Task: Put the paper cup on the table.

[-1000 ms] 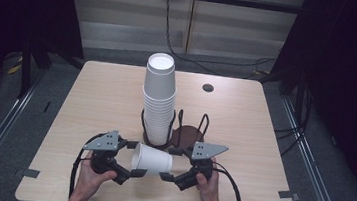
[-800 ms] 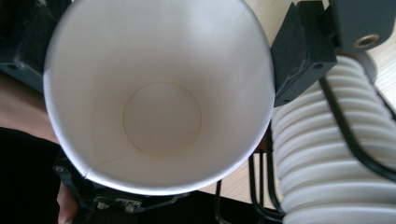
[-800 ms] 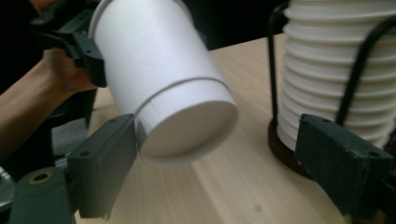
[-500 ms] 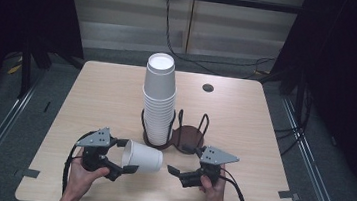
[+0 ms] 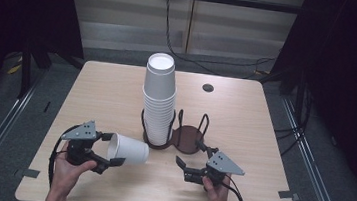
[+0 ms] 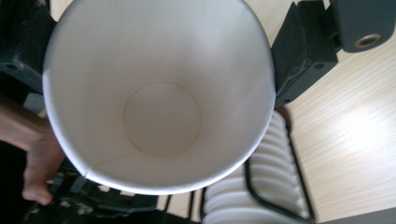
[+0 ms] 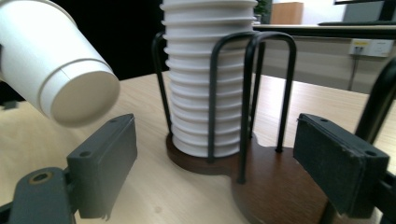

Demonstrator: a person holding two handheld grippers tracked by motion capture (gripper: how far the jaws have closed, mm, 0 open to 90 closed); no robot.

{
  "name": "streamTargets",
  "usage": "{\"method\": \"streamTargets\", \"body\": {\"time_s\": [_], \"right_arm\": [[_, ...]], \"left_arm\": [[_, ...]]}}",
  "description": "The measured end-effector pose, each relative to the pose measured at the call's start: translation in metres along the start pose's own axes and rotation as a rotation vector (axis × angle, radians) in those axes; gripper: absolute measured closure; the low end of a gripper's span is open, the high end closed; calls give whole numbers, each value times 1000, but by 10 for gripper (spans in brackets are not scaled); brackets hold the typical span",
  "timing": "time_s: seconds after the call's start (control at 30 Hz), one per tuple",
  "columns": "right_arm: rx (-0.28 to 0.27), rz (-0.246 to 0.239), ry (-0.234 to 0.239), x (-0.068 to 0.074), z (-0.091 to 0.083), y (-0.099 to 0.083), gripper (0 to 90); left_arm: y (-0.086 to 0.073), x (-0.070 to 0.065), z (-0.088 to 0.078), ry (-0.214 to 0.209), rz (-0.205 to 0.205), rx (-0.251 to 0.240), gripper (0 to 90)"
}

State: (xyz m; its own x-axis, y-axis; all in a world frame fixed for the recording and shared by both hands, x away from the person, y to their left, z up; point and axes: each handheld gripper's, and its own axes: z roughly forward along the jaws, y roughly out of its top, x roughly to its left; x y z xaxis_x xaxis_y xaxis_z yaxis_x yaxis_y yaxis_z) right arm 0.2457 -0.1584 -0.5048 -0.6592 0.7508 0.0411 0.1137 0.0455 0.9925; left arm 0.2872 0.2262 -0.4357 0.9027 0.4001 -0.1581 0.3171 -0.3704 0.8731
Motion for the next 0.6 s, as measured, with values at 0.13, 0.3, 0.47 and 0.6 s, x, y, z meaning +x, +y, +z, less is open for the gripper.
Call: {"method": "streamTargets", "body": {"time_s": [0.13,0.3,0.47,0.6], "right_arm": [[-1,-17,-31,1,0,-3,130],[-42,-32,-58,3,-4,-5,125],[-95,-10,-65,1,-8,-7,124],[-112,-1,-61,1,-10,-8,124]], "left_arm": [[1,5,-4,46,-8,39,101],[-2,6,-11,92,-12,80,99],[0,12,-13,141,-63,101,99],[7,16,-15,151,-52,114,99]]}}
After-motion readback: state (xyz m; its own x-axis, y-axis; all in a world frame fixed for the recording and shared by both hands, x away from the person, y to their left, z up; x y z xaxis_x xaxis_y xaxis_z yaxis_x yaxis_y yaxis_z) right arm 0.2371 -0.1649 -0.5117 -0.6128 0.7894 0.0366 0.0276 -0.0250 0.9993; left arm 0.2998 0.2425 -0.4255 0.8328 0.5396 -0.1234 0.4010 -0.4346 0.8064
